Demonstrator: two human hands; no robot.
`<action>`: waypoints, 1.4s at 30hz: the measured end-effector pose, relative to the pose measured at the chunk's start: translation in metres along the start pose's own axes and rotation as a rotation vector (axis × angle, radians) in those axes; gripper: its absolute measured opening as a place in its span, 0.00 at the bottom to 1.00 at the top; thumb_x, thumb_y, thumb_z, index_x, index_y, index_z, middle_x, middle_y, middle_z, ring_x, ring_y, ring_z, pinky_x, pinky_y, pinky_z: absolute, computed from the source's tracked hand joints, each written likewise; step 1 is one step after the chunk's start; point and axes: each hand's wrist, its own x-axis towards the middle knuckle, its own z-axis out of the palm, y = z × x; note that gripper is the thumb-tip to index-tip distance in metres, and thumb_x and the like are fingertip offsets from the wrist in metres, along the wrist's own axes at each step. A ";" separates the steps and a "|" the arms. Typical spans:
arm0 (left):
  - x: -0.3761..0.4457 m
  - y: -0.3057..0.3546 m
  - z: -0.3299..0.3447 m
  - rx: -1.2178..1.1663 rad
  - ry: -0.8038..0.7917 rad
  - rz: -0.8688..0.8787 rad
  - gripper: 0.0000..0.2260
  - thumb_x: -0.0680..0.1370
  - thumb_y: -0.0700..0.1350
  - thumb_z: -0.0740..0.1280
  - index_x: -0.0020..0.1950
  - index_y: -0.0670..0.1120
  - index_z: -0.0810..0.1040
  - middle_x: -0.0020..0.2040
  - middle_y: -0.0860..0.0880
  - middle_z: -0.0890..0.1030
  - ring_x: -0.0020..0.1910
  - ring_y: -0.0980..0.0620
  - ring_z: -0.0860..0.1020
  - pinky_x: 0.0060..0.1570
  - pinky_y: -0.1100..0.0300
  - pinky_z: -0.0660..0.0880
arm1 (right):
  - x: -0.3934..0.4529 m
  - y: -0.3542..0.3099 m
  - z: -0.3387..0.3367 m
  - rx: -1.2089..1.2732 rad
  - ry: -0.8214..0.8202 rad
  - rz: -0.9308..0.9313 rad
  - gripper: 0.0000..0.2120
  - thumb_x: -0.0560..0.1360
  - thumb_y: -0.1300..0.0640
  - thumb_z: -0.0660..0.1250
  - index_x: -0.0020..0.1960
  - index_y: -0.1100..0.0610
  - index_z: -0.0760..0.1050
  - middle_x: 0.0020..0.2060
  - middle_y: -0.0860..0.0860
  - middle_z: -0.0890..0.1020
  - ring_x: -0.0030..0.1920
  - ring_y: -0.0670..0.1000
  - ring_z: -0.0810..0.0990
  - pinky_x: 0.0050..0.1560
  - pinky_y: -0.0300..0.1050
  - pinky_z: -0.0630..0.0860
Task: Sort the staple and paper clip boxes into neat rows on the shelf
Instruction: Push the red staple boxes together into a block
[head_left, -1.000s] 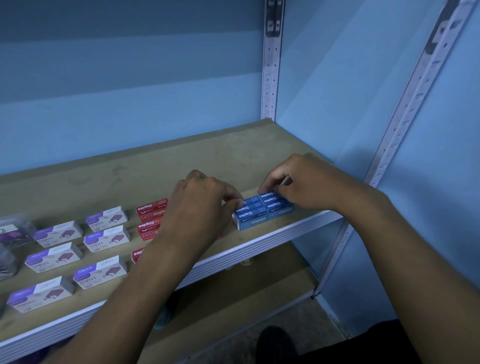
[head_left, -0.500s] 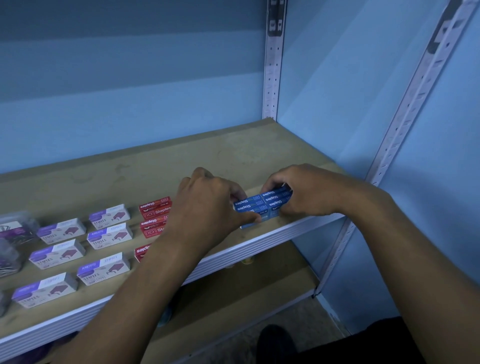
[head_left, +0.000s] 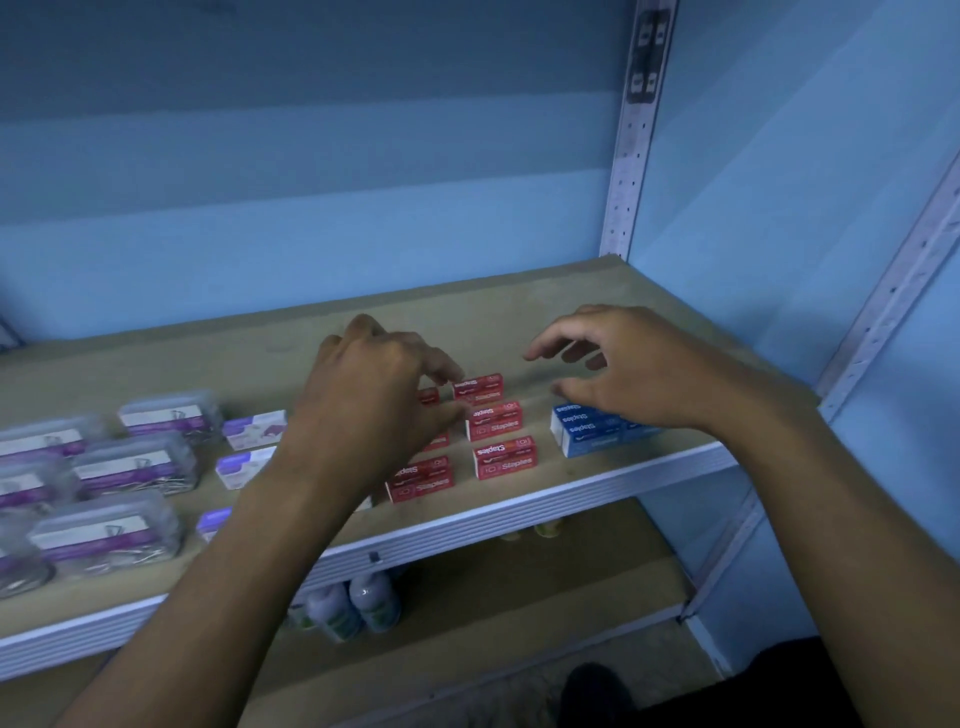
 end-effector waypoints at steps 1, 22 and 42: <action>-0.003 -0.005 -0.002 0.020 -0.013 -0.012 0.15 0.72 0.62 0.70 0.56 0.58 0.83 0.54 0.58 0.83 0.55 0.49 0.72 0.53 0.50 0.72 | 0.004 -0.005 0.004 0.003 -0.007 -0.009 0.14 0.74 0.54 0.74 0.58 0.41 0.80 0.54 0.38 0.80 0.53 0.38 0.78 0.58 0.43 0.78; -0.014 -0.025 0.014 0.067 -0.124 -0.104 0.15 0.74 0.60 0.69 0.60 0.59 0.81 0.56 0.57 0.83 0.60 0.50 0.69 0.57 0.53 0.68 | 0.035 -0.028 0.044 -0.094 -0.098 -0.028 0.11 0.74 0.61 0.74 0.52 0.48 0.87 0.45 0.44 0.86 0.43 0.40 0.82 0.48 0.39 0.82; -0.029 -0.022 -0.005 0.009 -0.195 -0.033 0.13 0.75 0.61 0.67 0.57 0.62 0.82 0.57 0.59 0.82 0.57 0.52 0.68 0.51 0.57 0.66 | 0.016 -0.038 0.033 -0.111 -0.171 -0.039 0.10 0.76 0.57 0.73 0.54 0.46 0.86 0.48 0.43 0.85 0.43 0.38 0.80 0.38 0.29 0.73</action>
